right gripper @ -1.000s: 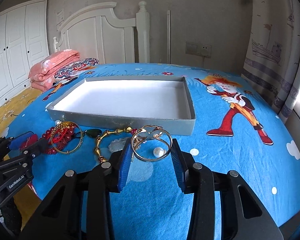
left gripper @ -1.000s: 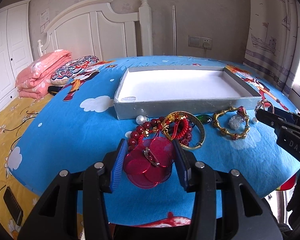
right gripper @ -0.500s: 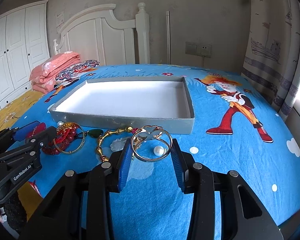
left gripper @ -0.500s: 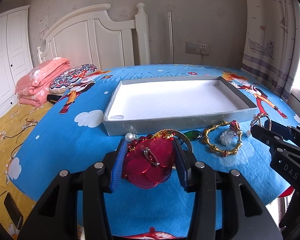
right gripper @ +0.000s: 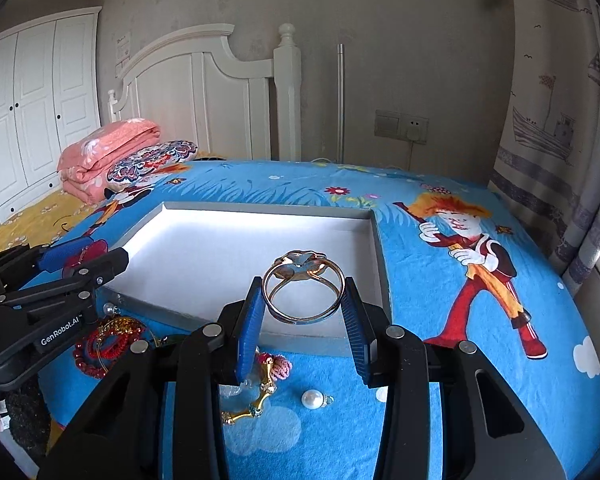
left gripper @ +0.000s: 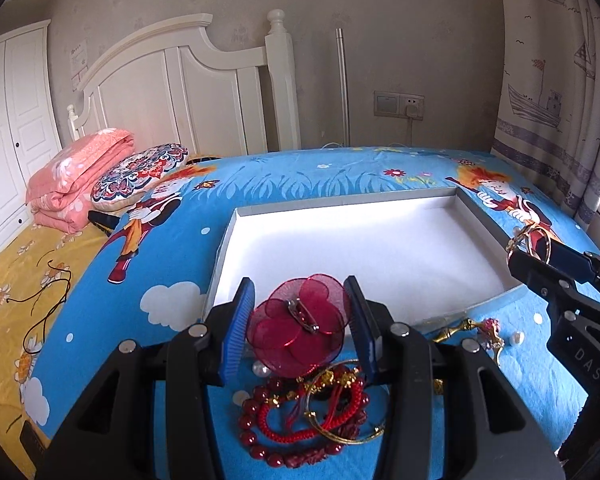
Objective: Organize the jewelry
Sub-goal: 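Carry the brooch with the left tool into the tray while the right tool drops the ring there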
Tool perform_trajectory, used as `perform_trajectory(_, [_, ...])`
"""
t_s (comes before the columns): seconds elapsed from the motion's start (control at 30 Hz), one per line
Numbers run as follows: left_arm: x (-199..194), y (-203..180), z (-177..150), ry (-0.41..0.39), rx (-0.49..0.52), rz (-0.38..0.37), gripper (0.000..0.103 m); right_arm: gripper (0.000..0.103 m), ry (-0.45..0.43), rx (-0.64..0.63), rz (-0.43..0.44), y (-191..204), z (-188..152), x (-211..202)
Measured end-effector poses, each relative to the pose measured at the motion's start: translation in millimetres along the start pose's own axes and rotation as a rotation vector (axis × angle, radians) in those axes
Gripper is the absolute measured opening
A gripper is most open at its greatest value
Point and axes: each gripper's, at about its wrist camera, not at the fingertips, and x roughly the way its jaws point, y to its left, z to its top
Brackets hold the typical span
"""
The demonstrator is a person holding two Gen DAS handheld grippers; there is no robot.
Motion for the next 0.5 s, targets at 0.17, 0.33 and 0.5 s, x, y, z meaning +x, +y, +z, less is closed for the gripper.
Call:
perform_trajectory(0.17, [31.1,6.7,20.8,0.037,-0.015,0.015,0.045,0.039,0.014,0.002,0.004,-0.5,15.1,22.0])
perform_trajectory(0.33, [61.7,12.8,38.0,0.054,-0.021,0.058,0.045,0.039,0.037,0.008,0.004,-1.1,28.9,48.6])
perform_trajectory(0.5, [93.0,22.0,43.1,0.108,-0.032,0.077,0.045,0.039,0.083,0.026,-0.001,-6.4,37.3,77.0])
